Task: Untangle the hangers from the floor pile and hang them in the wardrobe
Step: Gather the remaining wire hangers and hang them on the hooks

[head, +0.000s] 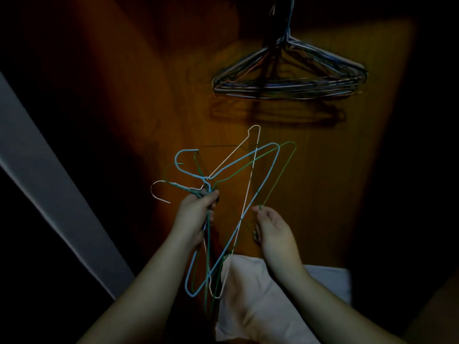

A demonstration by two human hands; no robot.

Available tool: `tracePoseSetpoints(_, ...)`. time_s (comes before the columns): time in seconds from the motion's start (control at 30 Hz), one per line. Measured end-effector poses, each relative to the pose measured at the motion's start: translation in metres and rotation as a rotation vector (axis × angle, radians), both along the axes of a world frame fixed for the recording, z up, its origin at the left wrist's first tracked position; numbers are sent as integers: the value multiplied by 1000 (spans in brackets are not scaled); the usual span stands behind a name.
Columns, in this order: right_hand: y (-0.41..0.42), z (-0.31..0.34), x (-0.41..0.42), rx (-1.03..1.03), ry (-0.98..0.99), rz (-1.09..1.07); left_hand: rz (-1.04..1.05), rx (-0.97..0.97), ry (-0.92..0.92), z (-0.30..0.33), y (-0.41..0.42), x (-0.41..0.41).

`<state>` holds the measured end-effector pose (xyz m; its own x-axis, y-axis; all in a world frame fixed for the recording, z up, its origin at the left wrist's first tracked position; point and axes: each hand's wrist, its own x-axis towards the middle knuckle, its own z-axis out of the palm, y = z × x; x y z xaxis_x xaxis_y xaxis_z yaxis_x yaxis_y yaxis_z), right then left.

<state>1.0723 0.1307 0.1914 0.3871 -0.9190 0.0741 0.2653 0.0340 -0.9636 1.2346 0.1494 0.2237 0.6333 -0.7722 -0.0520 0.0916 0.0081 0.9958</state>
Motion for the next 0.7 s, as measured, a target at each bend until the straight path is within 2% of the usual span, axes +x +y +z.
tracePoseSetpoints(0.13,3,-4,4,-11,-6,0,-1,-24,36,-3,-3,-11)
tracePoseSetpoints(0.37,10,-20,0,-136,151,36,-1,-88,111,-11,-6,-14)
tracePoseSetpoints(0.5,12,-28,-2,-211,221,96,-1,-52,149,-9,-10,-10)
tracePoseSetpoints(0.6,15,-29,-4,-277,335,113,-31,-25,272,-7,-14,-11)
tracePoseSetpoints(0.7,14,-34,-4,-347,487,100,-70,-1,299,-6,-17,-9)
